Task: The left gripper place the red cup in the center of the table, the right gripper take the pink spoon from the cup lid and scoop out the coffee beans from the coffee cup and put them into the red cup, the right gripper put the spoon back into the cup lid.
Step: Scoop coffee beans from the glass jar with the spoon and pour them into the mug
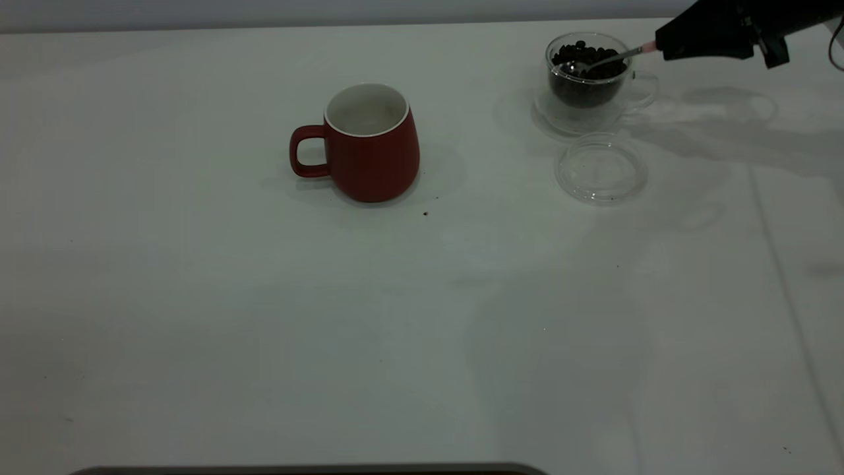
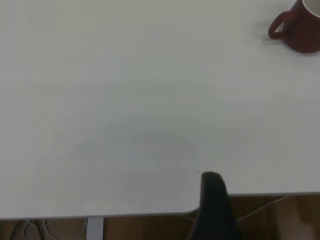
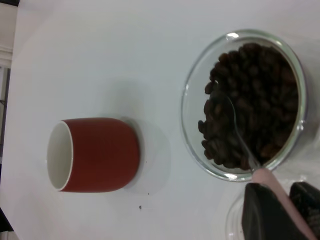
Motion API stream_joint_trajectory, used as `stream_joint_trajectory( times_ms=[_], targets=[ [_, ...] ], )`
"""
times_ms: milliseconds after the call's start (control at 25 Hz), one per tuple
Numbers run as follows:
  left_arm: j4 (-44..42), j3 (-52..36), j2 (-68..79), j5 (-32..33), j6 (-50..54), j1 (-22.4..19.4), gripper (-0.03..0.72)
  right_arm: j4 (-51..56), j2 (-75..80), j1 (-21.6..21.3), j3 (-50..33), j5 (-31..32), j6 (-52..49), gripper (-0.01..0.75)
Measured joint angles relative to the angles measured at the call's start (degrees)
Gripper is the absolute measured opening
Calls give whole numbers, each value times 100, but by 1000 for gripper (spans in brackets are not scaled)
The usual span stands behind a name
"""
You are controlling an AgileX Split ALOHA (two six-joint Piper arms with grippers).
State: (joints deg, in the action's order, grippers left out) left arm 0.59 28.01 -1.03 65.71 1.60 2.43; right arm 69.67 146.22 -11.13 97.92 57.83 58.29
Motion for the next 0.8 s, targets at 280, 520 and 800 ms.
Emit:
stream_joint_trajectory(
  times_ms=[280,520,800],
  targets=[
    [0,0,0,0,0,0,586,55,94,-48,7,113,-240,95],
    [0,0,0,0,0,0,586,155,94,-252,7,450,-481,95],
    [0,0,0,0,0,0,586,264,94,-383,7,702,-871,95]
  ],
)
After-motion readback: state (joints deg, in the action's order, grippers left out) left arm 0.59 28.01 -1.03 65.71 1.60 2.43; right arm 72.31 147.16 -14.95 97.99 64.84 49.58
